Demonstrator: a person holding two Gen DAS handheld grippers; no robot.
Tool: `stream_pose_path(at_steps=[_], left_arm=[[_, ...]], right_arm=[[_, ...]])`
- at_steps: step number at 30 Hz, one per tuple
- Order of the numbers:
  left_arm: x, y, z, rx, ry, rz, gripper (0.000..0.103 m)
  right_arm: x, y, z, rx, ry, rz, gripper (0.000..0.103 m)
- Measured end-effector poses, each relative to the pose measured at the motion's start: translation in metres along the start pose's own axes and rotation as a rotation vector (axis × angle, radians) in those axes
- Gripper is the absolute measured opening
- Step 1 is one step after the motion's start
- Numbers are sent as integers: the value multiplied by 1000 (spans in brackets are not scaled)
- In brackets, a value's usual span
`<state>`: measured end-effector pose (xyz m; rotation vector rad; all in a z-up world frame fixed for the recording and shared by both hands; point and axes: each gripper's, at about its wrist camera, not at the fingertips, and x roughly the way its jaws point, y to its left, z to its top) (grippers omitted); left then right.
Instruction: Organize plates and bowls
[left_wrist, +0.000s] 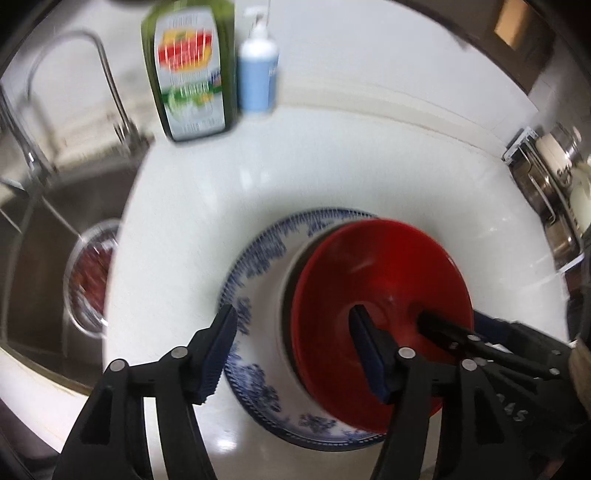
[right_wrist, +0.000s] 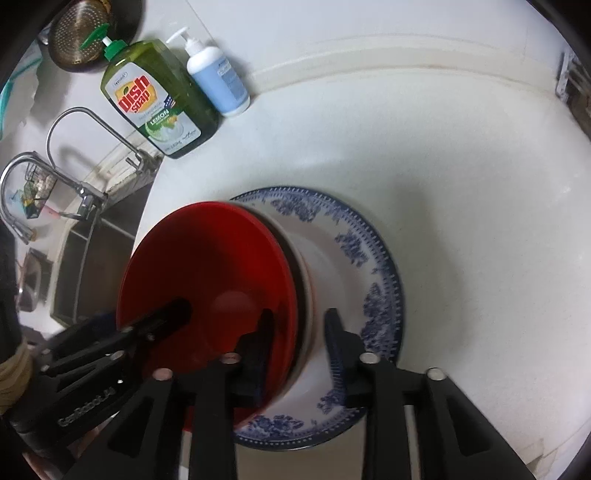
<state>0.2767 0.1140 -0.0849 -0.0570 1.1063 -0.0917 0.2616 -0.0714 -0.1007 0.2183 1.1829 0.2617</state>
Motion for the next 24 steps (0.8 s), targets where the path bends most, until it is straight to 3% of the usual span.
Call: stream_pose_path(at_steps=[4,5,10,18,24], left_arm=[[-33,-3,-6,23,-124,40,74],[-43,-3,-11,24,-166,50,82],[-83,-10,-44,56,-321,99,93],[-129,-22,-116,-18,-445,143,99],[-162,-40,-173,-22,-526,174,103]], right_arm=[[-30,1,-8,-16,-106,-54,53],[-37,2,-11,-18,-130,-70,56],[-90,-3,-40,-34,-361,-166,80],[-140,-9,-99,-144,-514,-228,84],[-170,-14,-152,-172,-537,-243,87]])
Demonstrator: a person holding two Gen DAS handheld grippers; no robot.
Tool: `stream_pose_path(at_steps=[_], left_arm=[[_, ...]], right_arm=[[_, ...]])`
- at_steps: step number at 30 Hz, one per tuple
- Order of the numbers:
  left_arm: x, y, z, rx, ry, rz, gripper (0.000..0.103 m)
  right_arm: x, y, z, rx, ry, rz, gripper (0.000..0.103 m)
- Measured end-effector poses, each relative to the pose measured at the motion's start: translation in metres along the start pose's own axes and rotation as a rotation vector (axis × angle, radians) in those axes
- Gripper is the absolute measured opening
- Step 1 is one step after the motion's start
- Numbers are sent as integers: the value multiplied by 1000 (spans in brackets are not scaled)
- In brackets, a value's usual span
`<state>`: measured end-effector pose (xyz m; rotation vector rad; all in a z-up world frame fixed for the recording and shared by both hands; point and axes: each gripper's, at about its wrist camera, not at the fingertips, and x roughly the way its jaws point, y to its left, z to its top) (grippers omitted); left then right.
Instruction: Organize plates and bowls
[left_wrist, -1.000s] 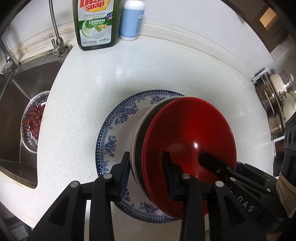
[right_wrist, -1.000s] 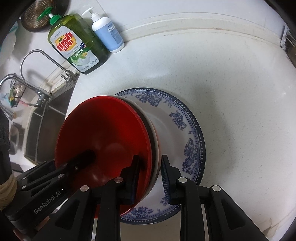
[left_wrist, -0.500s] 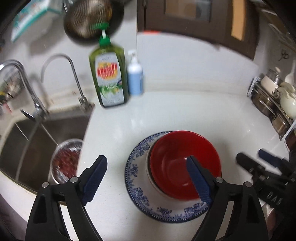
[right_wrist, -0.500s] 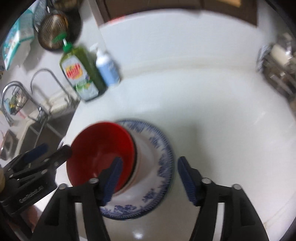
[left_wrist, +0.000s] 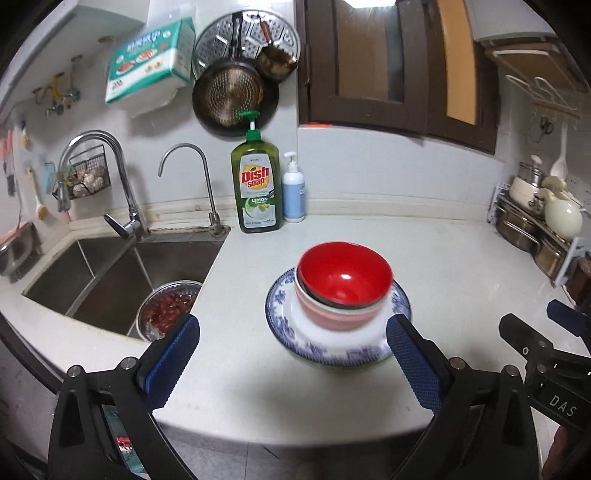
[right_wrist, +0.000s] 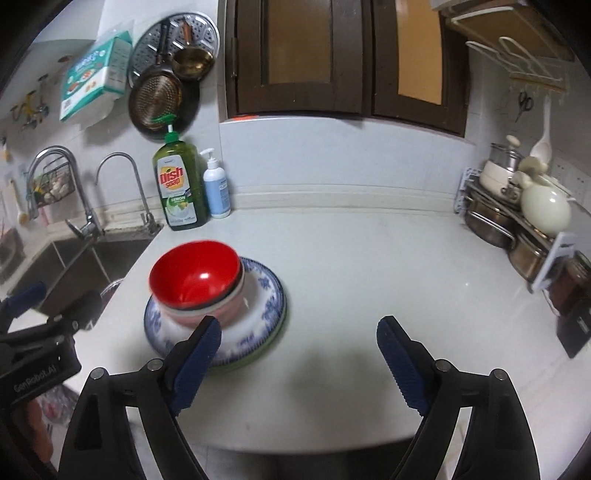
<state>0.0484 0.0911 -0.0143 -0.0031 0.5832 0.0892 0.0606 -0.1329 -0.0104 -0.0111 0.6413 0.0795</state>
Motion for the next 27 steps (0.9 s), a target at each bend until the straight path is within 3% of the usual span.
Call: stream_pose_path(at_steps=[13,27], left_arm=[[-95,-4,-44,26,-36,21,103],[-140,3,-55,42,-77,32,103]], right_arm=[[-94,-13,-57,5,-31,40,87],[-140,-3,-77,22,-69,55,87]])
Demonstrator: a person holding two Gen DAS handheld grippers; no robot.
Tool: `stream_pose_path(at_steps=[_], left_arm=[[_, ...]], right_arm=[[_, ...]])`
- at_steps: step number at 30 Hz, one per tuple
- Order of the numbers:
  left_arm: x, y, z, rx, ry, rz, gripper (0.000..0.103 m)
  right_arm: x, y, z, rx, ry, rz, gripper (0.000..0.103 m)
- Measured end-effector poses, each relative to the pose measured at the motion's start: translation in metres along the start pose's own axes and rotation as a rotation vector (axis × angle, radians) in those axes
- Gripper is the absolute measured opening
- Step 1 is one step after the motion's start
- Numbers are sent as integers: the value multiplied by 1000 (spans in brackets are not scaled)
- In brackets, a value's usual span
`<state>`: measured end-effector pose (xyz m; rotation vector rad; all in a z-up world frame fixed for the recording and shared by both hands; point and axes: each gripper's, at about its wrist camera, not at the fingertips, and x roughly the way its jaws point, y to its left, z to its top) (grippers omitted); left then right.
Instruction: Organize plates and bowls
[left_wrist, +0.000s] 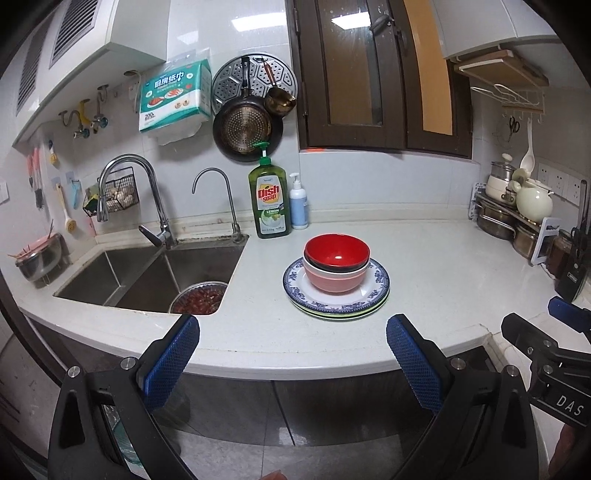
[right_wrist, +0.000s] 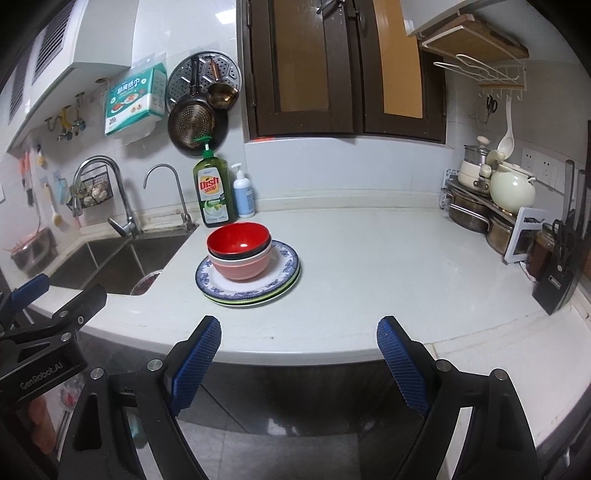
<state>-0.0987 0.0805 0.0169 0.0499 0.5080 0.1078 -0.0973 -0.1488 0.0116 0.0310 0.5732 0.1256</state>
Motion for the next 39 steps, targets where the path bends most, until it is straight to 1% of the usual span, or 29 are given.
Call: stream_pose_path(at_steps=[13,28,39], left_arm=[[-25,1,-9,-3,-26,11,103],[-30,0,-9,-2,-44,13,103],[-30,3,-9,-6,-43,18,103]], right_arm=[[-26,2,-8,-5,-30,-7,87],[-37,-2,-9,-9,-45,-24,87],[-38,3,-9,-11,-50,-37,87]])
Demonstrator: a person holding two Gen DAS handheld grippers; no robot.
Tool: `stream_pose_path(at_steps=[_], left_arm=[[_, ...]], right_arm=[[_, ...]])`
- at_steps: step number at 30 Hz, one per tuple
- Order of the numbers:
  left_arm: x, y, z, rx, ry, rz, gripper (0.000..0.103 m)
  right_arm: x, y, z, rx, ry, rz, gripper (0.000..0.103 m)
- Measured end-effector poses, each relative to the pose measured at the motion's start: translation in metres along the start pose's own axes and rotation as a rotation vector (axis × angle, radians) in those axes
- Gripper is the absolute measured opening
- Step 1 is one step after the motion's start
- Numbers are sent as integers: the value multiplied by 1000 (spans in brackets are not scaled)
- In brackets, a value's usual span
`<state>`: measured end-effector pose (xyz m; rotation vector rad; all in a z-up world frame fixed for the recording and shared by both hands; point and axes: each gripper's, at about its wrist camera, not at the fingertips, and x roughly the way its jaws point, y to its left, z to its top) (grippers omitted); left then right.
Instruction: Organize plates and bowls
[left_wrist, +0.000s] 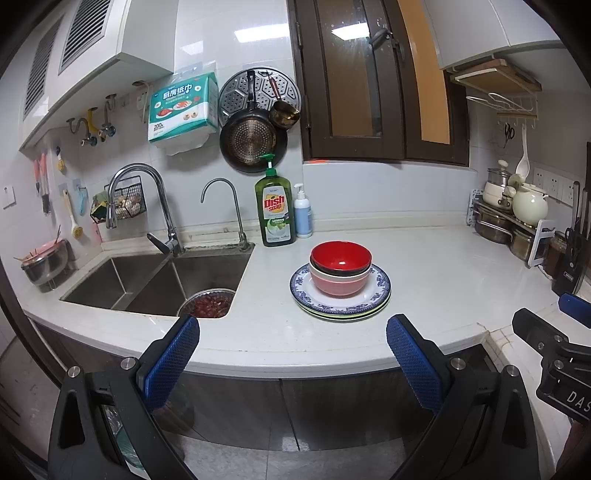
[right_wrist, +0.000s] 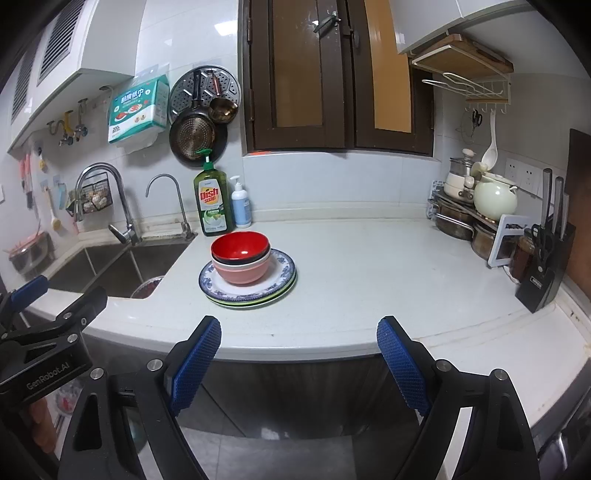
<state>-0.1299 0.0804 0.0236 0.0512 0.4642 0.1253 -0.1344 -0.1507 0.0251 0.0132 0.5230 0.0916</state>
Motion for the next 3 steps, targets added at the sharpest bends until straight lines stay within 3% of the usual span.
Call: stream_pose_path(at_steps=[3], left_arm=[[1,1,0,-2,0,-1,103]], right_arm=[[0,0,0,0,0,1,87]])
